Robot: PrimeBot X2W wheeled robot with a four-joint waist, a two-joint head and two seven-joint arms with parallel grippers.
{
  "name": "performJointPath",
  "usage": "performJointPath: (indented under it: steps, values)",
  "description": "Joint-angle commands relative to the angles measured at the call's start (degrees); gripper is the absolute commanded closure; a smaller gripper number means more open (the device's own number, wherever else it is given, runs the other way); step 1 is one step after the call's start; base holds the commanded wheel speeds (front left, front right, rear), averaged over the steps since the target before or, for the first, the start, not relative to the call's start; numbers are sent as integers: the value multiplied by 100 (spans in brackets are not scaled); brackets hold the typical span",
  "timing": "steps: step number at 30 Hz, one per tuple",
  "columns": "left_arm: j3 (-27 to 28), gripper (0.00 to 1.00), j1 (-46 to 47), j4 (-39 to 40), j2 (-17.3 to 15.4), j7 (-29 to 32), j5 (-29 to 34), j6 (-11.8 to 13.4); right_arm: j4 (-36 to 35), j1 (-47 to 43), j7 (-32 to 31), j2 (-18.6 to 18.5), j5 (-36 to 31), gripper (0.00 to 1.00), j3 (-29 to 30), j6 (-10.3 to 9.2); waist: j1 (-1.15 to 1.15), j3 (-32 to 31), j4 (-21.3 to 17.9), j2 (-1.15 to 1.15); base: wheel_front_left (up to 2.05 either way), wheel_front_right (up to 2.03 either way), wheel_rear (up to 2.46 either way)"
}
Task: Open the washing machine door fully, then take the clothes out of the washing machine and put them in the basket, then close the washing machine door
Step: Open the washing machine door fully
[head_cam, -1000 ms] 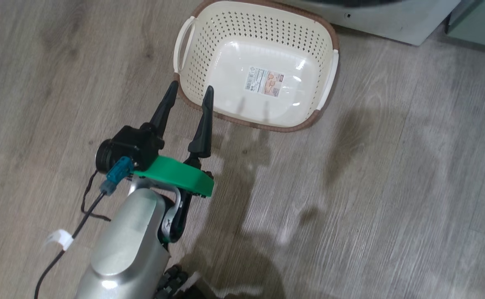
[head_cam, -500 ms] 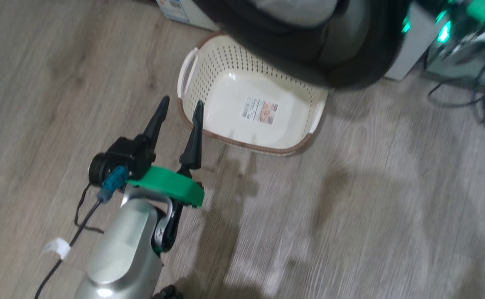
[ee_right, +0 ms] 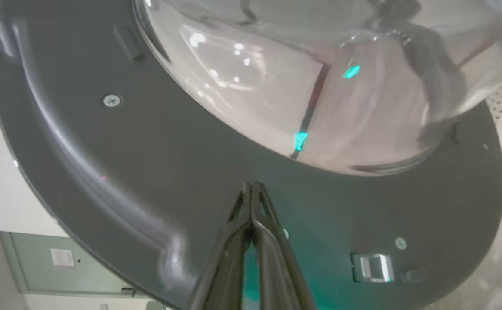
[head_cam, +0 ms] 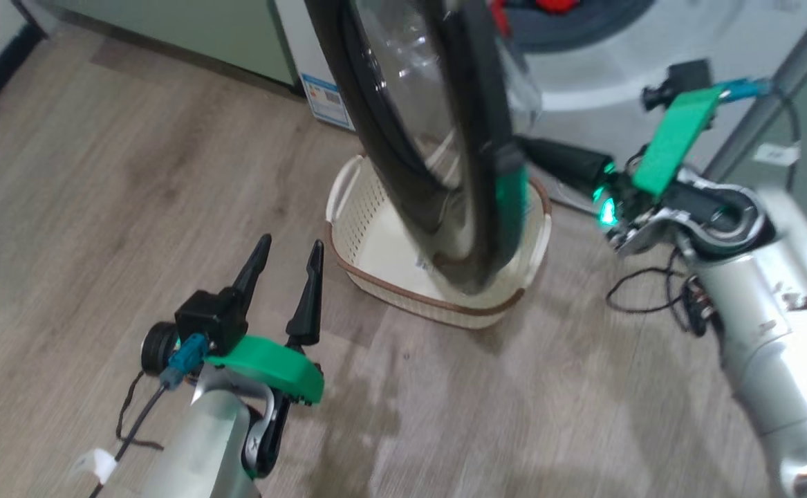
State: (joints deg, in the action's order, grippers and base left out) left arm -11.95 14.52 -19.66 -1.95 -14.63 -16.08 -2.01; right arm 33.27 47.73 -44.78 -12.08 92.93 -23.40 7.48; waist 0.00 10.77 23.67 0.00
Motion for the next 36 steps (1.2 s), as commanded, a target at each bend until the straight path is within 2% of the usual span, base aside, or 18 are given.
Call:
performJointPath:
  steps: [1,10,17,21,23,24,30,36]
  values:
    - [208,0,95,137,-93,-37,45,-5,-237,53,-38,147,41,100,-46,1,0,-152,138,0,0,0,0]
    - [351,0,-98,67,-93,-37,158,-83,-74,-295,27,772,56,100,-213,1,0,-420,303,0,0,0,0]
    - [494,0,-151,34,-93,-37,265,-129,-61,-486,146,890,85,100,-308,1,0,-589,336,0,0,0,0]
    - [672,0,-263,7,-93,-37,377,-161,-20,-603,537,905,8,100,-165,1,0,-774,200,0,0,0,0]
    - [771,0,-324,-10,-93,-37,433,-185,-36,-697,698,907,-49,43,-105,1,0,-872,112,0,0,0,0]
    - [833,0,-353,-15,-93,-37,460,-196,-53,-754,776,905,-82,0,-79,1,0,-908,56,0,0,0,0]
    - [1243,0,-448,-23,-93,-37,620,-296,-65,-1105,1517,765,-371,0,113,1,0,-1047,-310,0,0,0,0]
    - [1629,0,-463,-10,-155,-37,753,-394,-264,-1608,2219,448,-641,0,165,1,0,-1126,-713,0,0,0,0]
